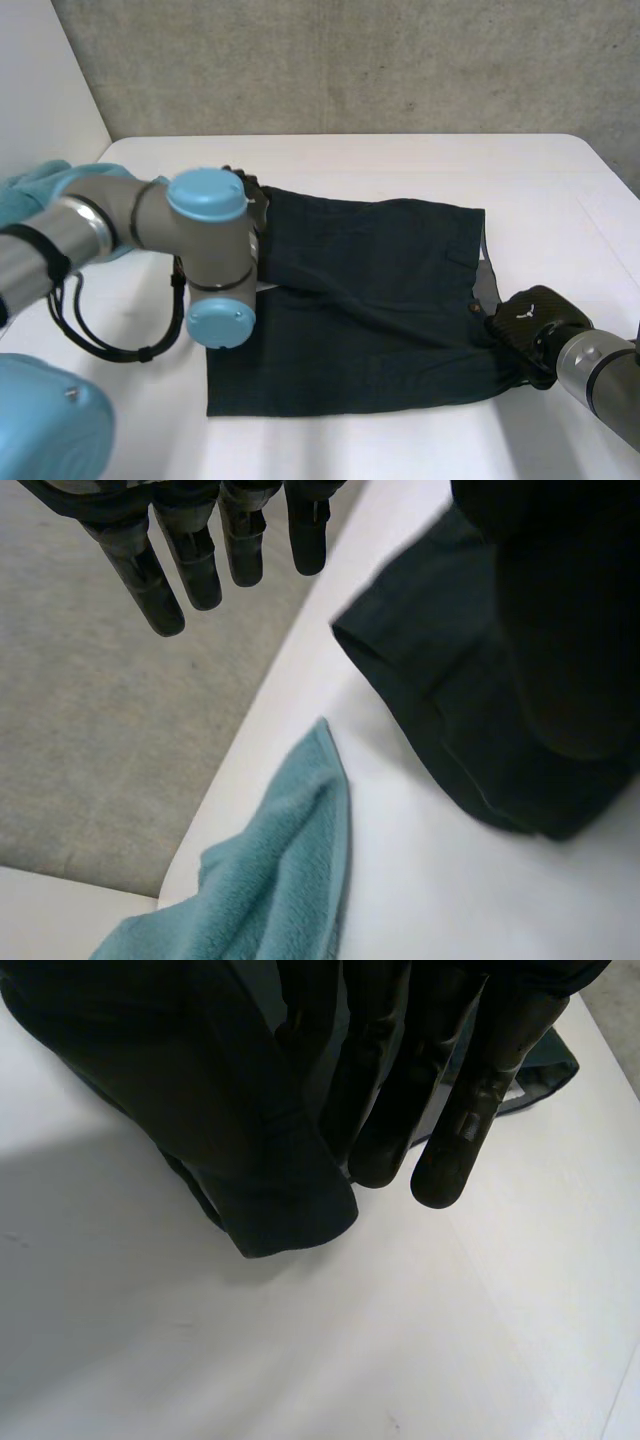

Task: Fold the laundry.

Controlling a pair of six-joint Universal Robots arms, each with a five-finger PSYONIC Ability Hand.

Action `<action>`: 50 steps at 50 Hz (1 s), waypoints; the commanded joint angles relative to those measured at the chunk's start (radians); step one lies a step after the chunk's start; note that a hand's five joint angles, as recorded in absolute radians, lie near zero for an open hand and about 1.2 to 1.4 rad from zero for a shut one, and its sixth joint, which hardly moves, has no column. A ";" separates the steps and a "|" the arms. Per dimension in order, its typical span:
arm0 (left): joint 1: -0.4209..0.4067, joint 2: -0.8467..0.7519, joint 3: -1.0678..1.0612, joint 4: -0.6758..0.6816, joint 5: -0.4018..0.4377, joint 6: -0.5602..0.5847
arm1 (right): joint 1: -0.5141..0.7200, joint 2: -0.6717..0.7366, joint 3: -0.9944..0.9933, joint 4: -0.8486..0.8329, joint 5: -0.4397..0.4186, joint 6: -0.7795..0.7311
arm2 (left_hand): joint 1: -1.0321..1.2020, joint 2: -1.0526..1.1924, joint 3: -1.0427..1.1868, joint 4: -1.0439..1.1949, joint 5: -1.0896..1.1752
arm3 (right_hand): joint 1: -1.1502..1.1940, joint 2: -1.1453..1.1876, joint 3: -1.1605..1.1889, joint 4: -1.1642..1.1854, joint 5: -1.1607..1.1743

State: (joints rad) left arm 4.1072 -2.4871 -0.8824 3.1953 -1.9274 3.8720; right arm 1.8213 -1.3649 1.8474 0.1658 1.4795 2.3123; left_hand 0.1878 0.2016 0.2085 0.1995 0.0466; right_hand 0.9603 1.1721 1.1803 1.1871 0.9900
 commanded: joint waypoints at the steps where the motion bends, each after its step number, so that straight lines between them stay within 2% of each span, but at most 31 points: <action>1: 0.004 0.324 -0.255 -0.063 0.067 -0.224 | 0.003 0.000 -0.020 -0.002 -0.002 0.076 | 0.014 0.000 -0.007 0.002 -0.019 | 0.436 0.224 0.216 0.209 0.232; 7: -0.005 0.557 -0.540 -0.248 0.139 -0.296 | 0.000 0.001 -0.025 -0.019 -0.018 0.124 | 0.096 0.082 0.075 0.084 0.063 | 0.436 0.224 0.216 0.209 0.232; 12: -0.036 0.671 -0.713 -0.350 0.196 -0.365 | -0.002 0.000 -0.025 -0.022 -0.031 0.130 | 0.123 0.109 0.102 0.111 0.089 | 0.436 0.224 0.216 0.209 0.232; 18: -0.039 0.708 -0.857 -0.325 0.208 -0.382 | 0.001 0.000 -0.024 -0.022 -0.036 0.134 | 0.181 0.167 0.161 0.170 0.148 | 0.436 0.224 0.216 0.209 0.232; 25: -0.044 0.645 -0.911 -0.241 0.202 -0.387 | 0.000 0.000 -0.016 -0.020 -0.036 0.134 | 0.287 0.273 0.266 0.275 0.253 | 0.436 0.224 0.216 0.209 0.232; 29: -0.045 0.602 -0.900 -0.186 0.196 -0.388 | -0.002 -0.010 -0.008 -0.020 -0.038 0.134 | 0.586 0.572 0.565 0.574 0.552 | 0.436 0.224 0.216 0.209 0.232; 30: -0.045 0.597 -0.899 -0.163 0.185 -0.387 | -0.002 -0.011 -0.007 -0.019 -0.038 0.134 | 0.807 0.794 0.787 0.796 0.774 | 0.436 0.224 0.216 0.209 0.232; 33: -0.045 0.594 -0.894 -0.135 0.153 -0.387 | -0.004 -0.022 -0.001 -0.016 -0.036 0.134 | 1.026 1.012 1.005 1.014 0.993 | 0.436 0.224 0.216 0.209 0.232; 34: -0.047 0.594 -0.895 -0.121 0.130 -0.387 | -0.005 -0.026 0.001 -0.016 -0.038 0.134 | 1.193 1.179 1.172 1.181 1.159 | 0.436 0.224 0.216 0.209 0.232; 35: -0.047 0.594 -0.896 -0.117 0.122 -0.387 | -0.005 -0.033 0.004 -0.014 -0.038 0.134 | 1.208 1.195 1.188 1.197 1.175 | 0.436 0.224 0.216 0.209 0.232; 45: -0.067 0.597 -0.920 -0.112 0.102 -0.385 | -0.014 -0.069 0.032 -0.012 -0.041 0.133 | 1.209 1.195 1.188 1.197 1.175 | 0.436 0.224 0.216 0.209 0.232; 46: -0.067 0.599 -0.923 -0.112 0.102 -0.385 | -0.014 -0.069 0.033 -0.012 -0.039 0.133 | 1.087 1.073 1.066 1.075 1.053 | 0.436 0.224 0.216 0.209 0.232; 48: -0.067 0.603 -0.929 -0.112 0.104 -0.385 | -0.014 -0.069 0.036 -0.012 -0.041 0.133 | 0.636 0.622 0.615 0.624 0.602 | 0.436 0.224 0.216 0.209 0.232; 49: -0.068 0.608 -0.931 -0.109 0.102 -0.385 | -0.014 -0.069 0.038 -0.012 -0.042 0.133 | 0.485 0.471 0.464 0.474 0.452 | 0.436 0.224 0.216 0.209 0.232; 50: -0.068 0.613 -0.931 -0.107 0.100 -0.385 | -0.013 -0.069 0.038 -0.012 -0.042 0.133 | 0.461 0.447 0.440 0.449 0.427 | 0.436 0.224 0.216 0.209 0.232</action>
State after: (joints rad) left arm 4.0433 -1.8899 -1.7992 3.0863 -1.8286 3.4868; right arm 1.8075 -1.4336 1.8765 0.1536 1.4398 2.4458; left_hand 0.8837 0.9392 0.9378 0.9400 0.7530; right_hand 0.9603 1.1722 1.1872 1.1871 0.9993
